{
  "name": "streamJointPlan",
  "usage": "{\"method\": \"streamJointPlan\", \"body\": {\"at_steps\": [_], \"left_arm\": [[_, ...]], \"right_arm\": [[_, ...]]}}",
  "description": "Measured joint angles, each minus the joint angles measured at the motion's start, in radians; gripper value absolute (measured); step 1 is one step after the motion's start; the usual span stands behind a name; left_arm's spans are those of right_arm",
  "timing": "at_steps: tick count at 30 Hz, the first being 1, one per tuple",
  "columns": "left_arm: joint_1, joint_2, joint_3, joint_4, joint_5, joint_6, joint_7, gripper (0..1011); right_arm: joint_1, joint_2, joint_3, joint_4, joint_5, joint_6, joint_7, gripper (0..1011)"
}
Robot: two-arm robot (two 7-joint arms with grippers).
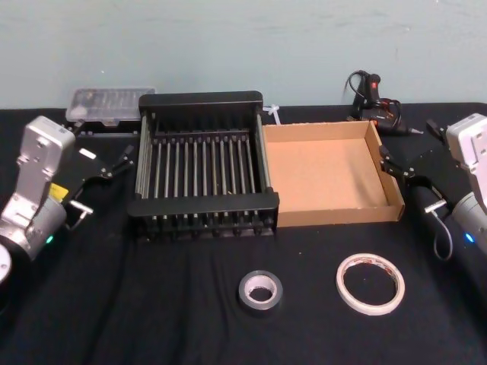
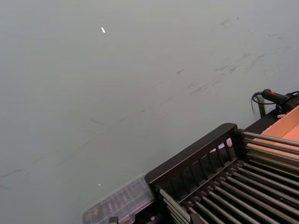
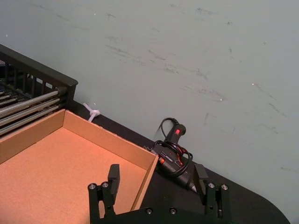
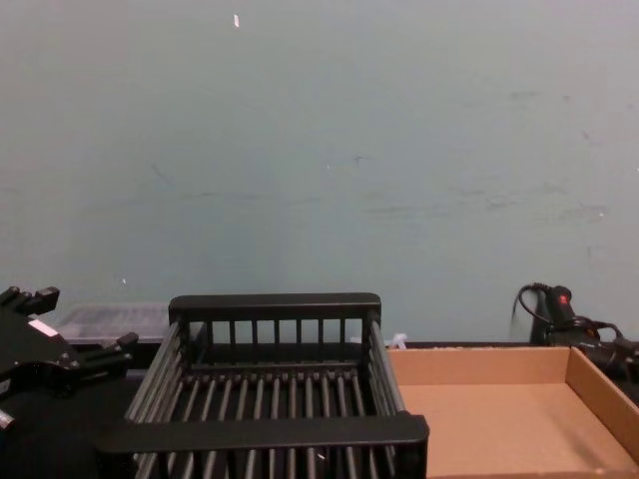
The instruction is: Pick up the white tape and place it into the black box , Pick up the silver tape and place it into the brown box.
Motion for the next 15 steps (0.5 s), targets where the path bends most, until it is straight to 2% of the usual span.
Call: {"method": "streamJointPlan", "body": {"at_steps": [15], "left_arm": [[0.0,0.0,0.0,0.0,0.0,0.0,0.0,1001]], "right_arm": [[0.0,0.0,0.0,0.0,0.0,0.0,0.0,1002]]}}
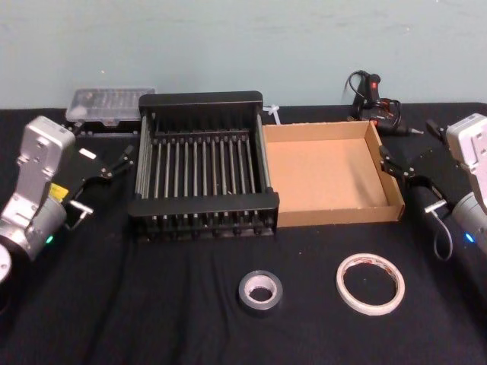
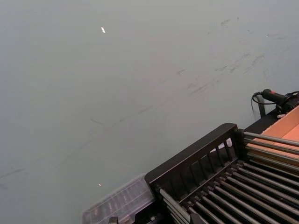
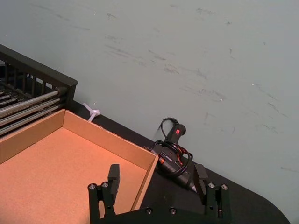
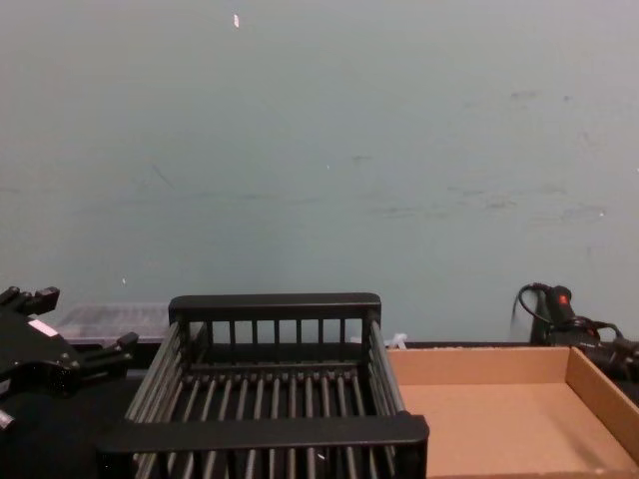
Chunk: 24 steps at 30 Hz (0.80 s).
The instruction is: Pick up the white tape and place it into the black box , Pick up the silver tape and place it into the brown box.
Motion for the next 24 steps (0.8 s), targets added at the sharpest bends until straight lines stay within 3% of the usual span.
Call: {"method": "streamJointPlan", "body": {"at_steps": [11,24], "left_arm": [[0.0,0.0,0.0,0.0,0.0,0.0,0.0,1001],[0.0,0.0,0.0,0.0,0.0,0.0,0.0,1001]], "right_arm": [[0.0,0.0,0.0,0.0,0.0,0.0,0.0,1002],[-0.084,0.023,0.063,-0.117,0.069,0.076,0.064,1002]]}}
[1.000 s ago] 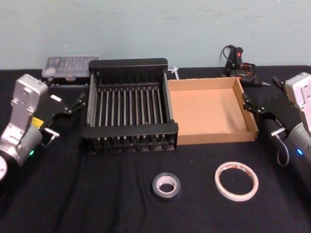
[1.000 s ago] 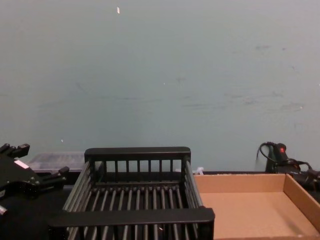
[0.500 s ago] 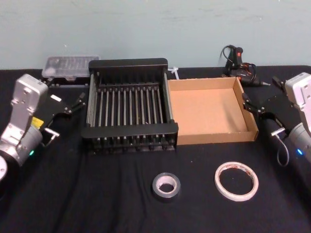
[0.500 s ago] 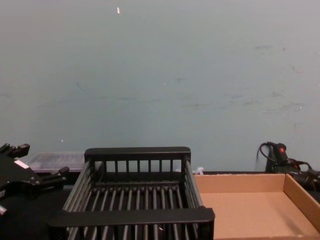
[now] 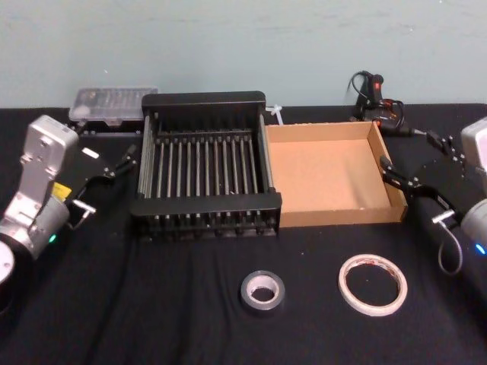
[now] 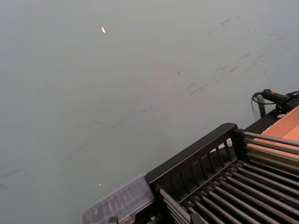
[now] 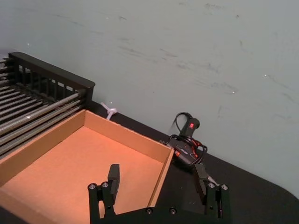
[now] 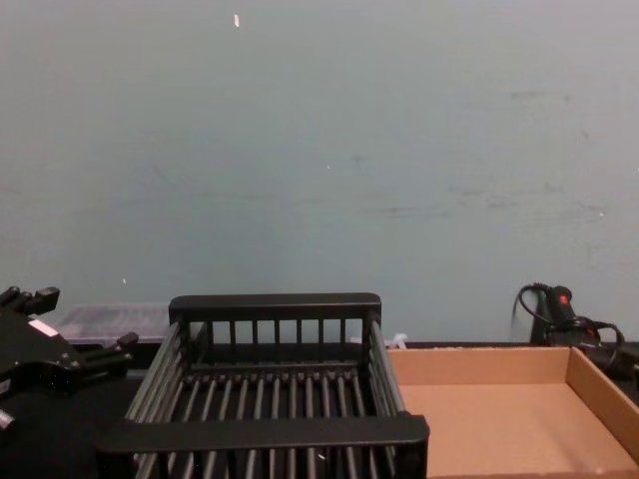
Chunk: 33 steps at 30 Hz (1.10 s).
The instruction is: Pick up the white tape and place it into the black box , Pick up the silver tape and place it into the brown box.
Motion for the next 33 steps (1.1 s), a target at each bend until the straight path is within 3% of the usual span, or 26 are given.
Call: {"method": "streamJointPlan", "body": {"at_steps": [17,33], "left_arm": [[0.0,0.0,0.0,0.0,0.0,0.0,0.0,1001],[0.0,0.0,0.0,0.0,0.0,0.0,0.0,1001]], "right_arm": [[-0.213,0.041,0.108,-0.205,0.074,0.027,0.014,1003],[-0.347,0.111,0.186,-0.352,0.116,0.154,0.077,1002]]}}
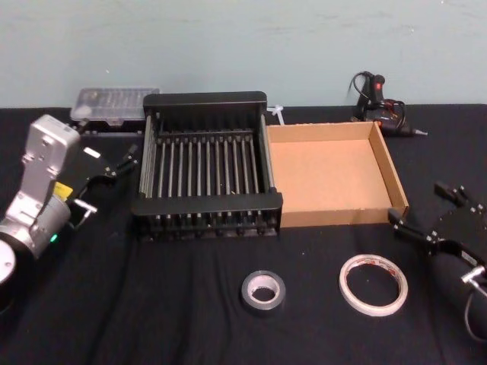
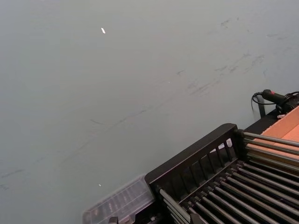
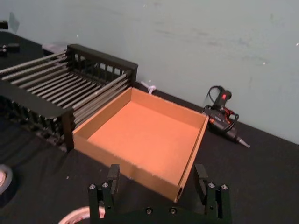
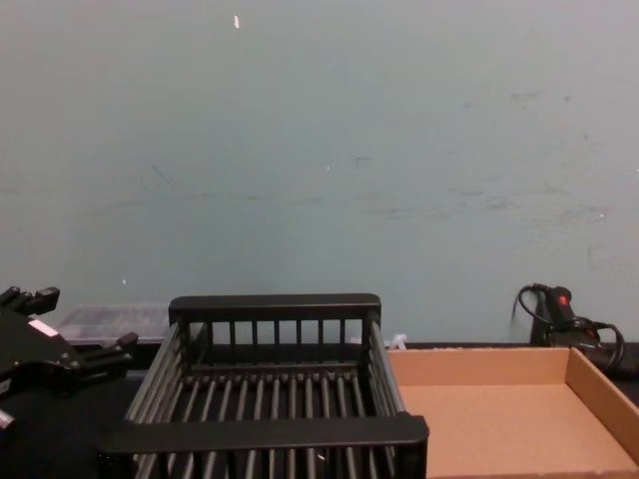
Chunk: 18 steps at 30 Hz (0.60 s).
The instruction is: Pick up the white tape and place it into the black box , Pick up the silver tape and place it into the brown box.
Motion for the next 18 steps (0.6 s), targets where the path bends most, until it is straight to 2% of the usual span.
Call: {"method": "streamJointPlan", "body": {"at_steps": [6,18], "left_arm": [[0.0,0.0,0.0,0.0,0.0,0.0,0.0,1001],[0.0,0.0,0.0,0.0,0.0,0.0,0.0,1001]], "right_arm": [[-0.032,0.002,0.01,-0.011,0.0,0.021,0.007,1002],[-0.051,-0.043,0.009,0.031,-0.012,0.026,0.032,1002]]}}
